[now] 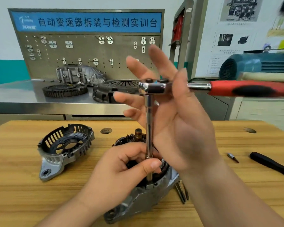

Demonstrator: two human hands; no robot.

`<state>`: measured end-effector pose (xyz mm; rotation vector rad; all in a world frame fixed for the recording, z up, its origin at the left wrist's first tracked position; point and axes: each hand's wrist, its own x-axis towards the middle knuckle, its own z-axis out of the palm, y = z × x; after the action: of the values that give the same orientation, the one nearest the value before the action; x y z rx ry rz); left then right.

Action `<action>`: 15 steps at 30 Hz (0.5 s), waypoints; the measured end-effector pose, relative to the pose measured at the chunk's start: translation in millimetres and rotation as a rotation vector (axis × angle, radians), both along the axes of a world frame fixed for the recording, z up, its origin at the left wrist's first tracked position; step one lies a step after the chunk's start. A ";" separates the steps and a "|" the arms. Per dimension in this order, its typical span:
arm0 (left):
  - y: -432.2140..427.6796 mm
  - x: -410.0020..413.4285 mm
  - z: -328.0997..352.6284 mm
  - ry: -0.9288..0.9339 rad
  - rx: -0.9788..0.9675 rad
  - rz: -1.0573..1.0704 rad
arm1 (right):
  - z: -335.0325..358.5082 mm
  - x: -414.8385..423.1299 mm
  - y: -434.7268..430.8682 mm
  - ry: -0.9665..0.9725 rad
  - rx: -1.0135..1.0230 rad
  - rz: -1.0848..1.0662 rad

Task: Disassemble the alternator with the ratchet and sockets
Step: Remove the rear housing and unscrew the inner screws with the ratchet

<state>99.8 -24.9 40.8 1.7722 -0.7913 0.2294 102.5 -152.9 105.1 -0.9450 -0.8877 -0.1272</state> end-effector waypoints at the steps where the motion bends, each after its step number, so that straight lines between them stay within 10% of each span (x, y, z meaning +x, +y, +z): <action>1: -0.1 -0.7 0.8 -0.010 0.012 -0.009 | -0.7 1.0 -1.0 0.052 0.004 0.031; 10: -0.8 0.1 1.3 0.026 0.018 0.015 | -2.9 1.4 1.2 -0.165 -0.030 -0.248; 15: -0.4 -0.3 2.2 0.051 -0.016 -0.047 | -2.6 2.0 3.6 0.010 -0.035 -0.037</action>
<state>99.4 -25.4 43.0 1.7353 -0.7919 0.1586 104.5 -149.3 102.6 -0.9937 -0.8658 -0.1388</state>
